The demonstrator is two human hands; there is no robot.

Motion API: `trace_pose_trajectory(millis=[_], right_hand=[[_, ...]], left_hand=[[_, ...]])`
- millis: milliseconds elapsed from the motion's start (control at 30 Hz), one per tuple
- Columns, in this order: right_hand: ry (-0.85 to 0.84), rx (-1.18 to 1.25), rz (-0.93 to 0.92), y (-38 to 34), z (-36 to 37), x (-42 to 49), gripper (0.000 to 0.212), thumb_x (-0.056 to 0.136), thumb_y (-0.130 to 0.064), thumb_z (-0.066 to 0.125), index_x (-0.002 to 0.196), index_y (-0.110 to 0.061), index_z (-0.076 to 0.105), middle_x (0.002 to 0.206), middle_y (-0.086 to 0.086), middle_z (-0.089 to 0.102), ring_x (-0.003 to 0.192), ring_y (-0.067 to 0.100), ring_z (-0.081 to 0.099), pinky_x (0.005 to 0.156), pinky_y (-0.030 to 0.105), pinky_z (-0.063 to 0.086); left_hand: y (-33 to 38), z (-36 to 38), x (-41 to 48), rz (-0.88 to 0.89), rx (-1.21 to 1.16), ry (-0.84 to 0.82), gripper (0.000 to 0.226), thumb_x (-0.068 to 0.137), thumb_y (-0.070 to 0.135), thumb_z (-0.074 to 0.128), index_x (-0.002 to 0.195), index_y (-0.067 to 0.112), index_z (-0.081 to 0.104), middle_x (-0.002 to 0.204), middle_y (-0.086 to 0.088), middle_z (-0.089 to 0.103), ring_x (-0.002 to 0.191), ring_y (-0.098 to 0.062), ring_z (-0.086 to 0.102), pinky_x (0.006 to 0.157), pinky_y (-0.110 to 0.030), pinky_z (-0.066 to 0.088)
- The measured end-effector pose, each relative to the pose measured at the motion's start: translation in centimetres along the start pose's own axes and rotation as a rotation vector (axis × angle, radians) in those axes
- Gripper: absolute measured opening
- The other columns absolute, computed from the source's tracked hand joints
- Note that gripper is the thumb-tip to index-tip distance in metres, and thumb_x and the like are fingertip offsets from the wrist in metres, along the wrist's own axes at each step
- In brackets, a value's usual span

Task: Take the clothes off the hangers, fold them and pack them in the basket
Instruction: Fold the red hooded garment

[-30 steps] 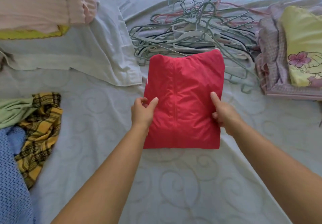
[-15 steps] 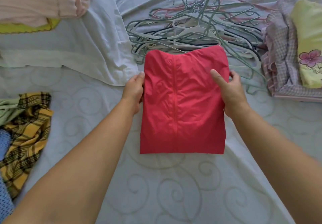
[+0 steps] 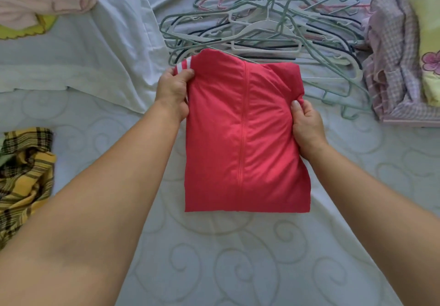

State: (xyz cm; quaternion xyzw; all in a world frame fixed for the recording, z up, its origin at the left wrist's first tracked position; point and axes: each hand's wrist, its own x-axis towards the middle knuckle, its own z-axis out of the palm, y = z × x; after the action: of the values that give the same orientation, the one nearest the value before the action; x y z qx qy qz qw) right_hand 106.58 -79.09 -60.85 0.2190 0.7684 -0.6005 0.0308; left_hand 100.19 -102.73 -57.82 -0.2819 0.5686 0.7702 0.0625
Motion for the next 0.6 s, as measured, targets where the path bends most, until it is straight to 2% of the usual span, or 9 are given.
trace_pose_trajectory(millis=[67,133,167,233,300,367,433,533,600], right_hand=[[0.036,-0.144,-0.057,0.7,0.4,0.2,0.026,0.099,-0.019,0.042,0.113,-0.003,0.058,0.107,0.01,0.064,0.097,0.017,0.055,0.095,0.037,0.043],[0.081,-0.267,0.001,0.2,0.5,0.4,0.031,0.097,-0.024,0.047,0.119,-0.002,0.051,0.117,0.015,0.06,0.106,0.024,0.055,0.092,0.035,0.04],[0.126,-0.322,0.009,-0.4,0.4,0.4,0.037,0.095,-0.026,0.049,0.125,-0.004,0.045,0.124,0.016,0.056,0.113,0.027,0.053,0.093,0.035,0.038],[0.251,-0.446,-0.165,-1.7,0.1,-0.8,0.051,0.094,-0.029,0.048,0.14,-0.01,0.033,0.139,0.016,0.042,0.127,0.031,0.041,0.102,0.037,0.03],[0.254,-0.589,-0.388,-2.2,0.8,-2.9,0.058,0.095,-0.04,0.036,0.147,-0.018,0.024,0.153,0.011,0.023,0.14,0.028,0.021,0.112,0.038,0.015],[0.109,-0.739,-0.401,-0.8,2.2,-4.3,0.066,0.09,-0.056,0.017,0.149,-0.025,0.017,0.158,0.004,0.008,0.145,0.022,0.007,0.115,0.041,0.004],[0.034,-0.896,-0.338,1.7,3.1,-4.0,0.075,0.083,-0.061,0.005,0.149,-0.027,0.011,0.159,0.002,0.004,0.146,0.019,0.004,0.116,0.043,0.0],[0.008,-0.989,-0.335,3.5,3.4,-1.5,0.078,0.081,-0.06,0.001,0.15,-0.026,0.01,0.159,0.003,0.005,0.146,0.019,0.004,0.116,0.041,-0.004],[-0.053,-0.94,-0.32,3.0,3.1,-1.0,0.08,0.079,-0.062,0.002,0.15,-0.027,0.011,0.159,0.003,0.005,0.146,0.018,0.004,0.116,0.038,-0.005]], left_hand=[[-0.2,-0.7,0.6,0.105,0.23,0.17,0.019,0.084,0.0,0.061,0.083,0.014,0.049,0.082,-0.003,0.057,0.079,-0.02,0.056,0.09,-0.044,0.052],[-0.4,-0.8,-0.4,0.237,0.376,0.287,0.027,0.083,0.011,0.067,0.084,0.018,0.041,0.086,0.002,0.051,0.085,-0.02,0.052,0.09,-0.034,0.049],[-0.6,-0.7,-1.6,0.367,0.407,0.291,0.026,0.085,0.017,0.066,0.092,0.018,0.041,0.096,0.001,0.051,0.093,-0.021,0.052,0.09,-0.027,0.045],[-1.7,0.1,-4.6,0.738,0.657,0.203,0.036,0.091,0.028,0.054,0.122,0.013,0.044,0.129,-0.003,0.046,0.122,-0.023,0.045,0.104,-0.026,0.029],[-3.4,1.2,-6.4,0.902,1.075,0.003,0.054,0.094,0.043,0.033,0.141,0.016,0.037,0.15,0.001,0.029,0.142,-0.02,0.022,0.113,-0.037,0.004],[-5.8,1.5,-6.2,0.783,1.48,-0.075,0.071,0.085,0.057,0.009,0.148,0.025,0.02,0.157,0.004,0.011,0.146,-0.018,0.004,0.112,-0.046,-0.012],[-8.6,1.2,-4.9,0.678,1.704,-0.07,0.077,0.08,0.061,-0.003,0.149,0.027,0.005,0.158,0.006,0.001,0.145,-0.016,-0.005,0.111,-0.051,-0.014],[-9.8,1.8,-2.9,0.604,1.731,-0.081,0.065,0.092,0.058,0.012,0.149,0.029,0.002,0.158,0.007,-0.004,0.145,-0.015,-0.008,0.112,-0.052,-0.012],[-8.8,1.7,-3.5,0.618,1.537,-0.166,0.063,0.094,0.055,0.024,0.149,0.027,0.011,0.158,0.005,0.003,0.145,-0.015,-0.003,0.114,-0.051,-0.008]])
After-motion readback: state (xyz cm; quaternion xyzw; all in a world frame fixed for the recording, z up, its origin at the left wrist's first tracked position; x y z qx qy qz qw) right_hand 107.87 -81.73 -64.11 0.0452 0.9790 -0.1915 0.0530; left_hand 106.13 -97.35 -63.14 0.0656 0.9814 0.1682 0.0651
